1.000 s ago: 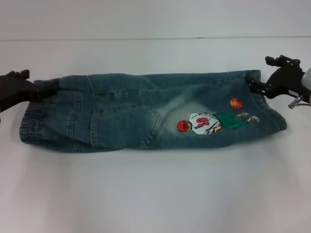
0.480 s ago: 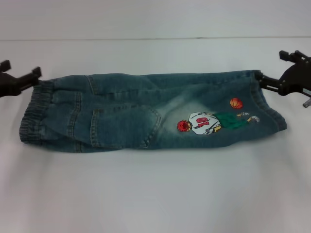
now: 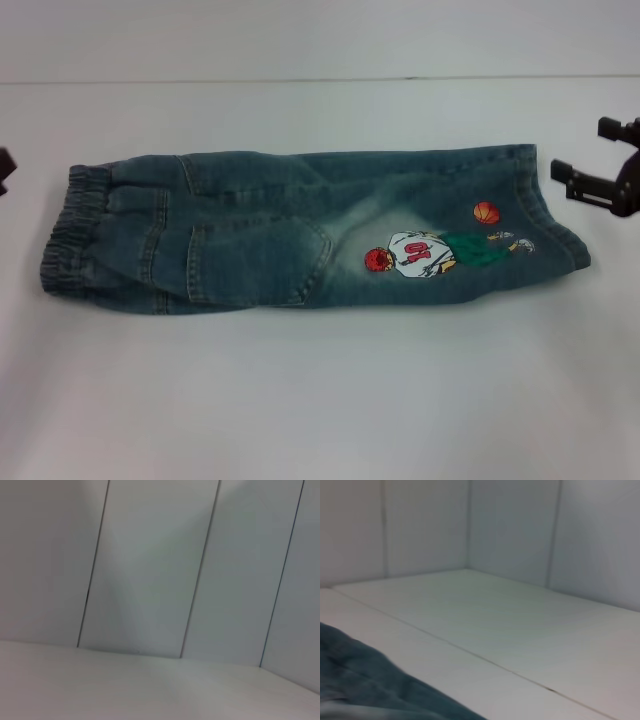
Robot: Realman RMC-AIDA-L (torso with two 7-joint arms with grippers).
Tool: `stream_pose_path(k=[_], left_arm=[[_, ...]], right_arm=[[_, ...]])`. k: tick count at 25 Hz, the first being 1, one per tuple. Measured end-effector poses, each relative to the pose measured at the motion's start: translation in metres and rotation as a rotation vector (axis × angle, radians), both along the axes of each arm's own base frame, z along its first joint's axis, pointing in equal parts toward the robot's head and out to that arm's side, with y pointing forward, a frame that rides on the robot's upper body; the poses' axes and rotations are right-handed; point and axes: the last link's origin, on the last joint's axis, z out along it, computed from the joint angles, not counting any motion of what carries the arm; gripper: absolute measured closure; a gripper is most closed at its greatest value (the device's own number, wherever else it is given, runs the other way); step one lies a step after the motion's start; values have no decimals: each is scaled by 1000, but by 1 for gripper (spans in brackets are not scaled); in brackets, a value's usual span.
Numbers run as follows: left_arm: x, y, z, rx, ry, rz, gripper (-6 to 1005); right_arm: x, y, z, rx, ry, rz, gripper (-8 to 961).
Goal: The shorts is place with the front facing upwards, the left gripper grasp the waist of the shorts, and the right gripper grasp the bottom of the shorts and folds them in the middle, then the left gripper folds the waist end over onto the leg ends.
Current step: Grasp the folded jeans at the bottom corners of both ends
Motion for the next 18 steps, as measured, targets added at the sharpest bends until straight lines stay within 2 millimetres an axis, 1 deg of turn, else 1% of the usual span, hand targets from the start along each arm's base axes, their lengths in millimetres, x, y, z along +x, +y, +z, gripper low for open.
stream_pose_path(k=[2,5,10,11,12,18], left_arm=[[-4,-11,0,-4,-10,0,90],[-9,-25,0,-1,-16,0,94],[-16,-46,-7,27,-32,-5,101],[-17,-49,-9,31,-28,-7,102],[-18,-52,-12,34,-24,-7,103],[-25,-63,-26,62,9,1,111]], right_arm=[[-3,-8,0,-46,18,36,52],[-9,-19,-6,-149,28,91,51],[-19,-27,-17,-229,41,152,52],[-23,-29,-24,-243,50,167,52],[-23,-29,-24,-243,50,167,53],[-39,-30,-52,-291,46,223,56]])
